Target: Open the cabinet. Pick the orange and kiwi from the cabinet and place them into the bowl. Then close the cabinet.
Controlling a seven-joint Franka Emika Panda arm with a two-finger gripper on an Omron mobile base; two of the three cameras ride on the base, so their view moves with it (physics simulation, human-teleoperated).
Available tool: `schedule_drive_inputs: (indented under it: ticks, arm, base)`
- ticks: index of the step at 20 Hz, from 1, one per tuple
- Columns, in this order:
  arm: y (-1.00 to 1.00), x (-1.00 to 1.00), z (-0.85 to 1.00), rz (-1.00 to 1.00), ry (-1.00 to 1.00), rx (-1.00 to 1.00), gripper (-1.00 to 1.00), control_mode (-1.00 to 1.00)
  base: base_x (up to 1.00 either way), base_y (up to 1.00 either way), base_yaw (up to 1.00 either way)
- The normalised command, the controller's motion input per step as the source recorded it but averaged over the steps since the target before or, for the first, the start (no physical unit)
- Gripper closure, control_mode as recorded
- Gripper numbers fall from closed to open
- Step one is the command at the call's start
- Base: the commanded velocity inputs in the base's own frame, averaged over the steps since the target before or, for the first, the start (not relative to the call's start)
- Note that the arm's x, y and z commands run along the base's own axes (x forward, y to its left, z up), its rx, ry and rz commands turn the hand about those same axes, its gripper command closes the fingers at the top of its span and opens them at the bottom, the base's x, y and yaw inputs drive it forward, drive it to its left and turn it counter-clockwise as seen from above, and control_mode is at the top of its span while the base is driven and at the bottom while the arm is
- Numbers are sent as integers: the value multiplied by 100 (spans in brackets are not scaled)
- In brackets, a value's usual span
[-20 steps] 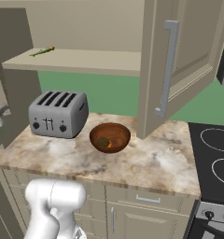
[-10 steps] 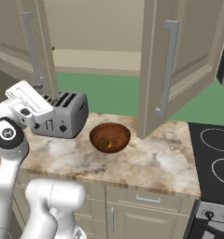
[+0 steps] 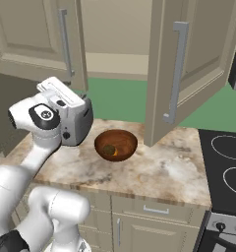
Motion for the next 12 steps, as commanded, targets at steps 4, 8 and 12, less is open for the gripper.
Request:
schedule_drive_inputs:
  ticks: [4, 8, 12]
  arm:
    - [-19, 100, 0, 0, 17, 7, -100, -100]
    - [-2, 61, 0, 0, 6, 1, -100, -100]
    - [-1, 30, 0, 0, 1, 0, -100, -100]
  base:
    - [0, 0, 0]
    - [0, 0, 0]
    - [0, 0, 0]
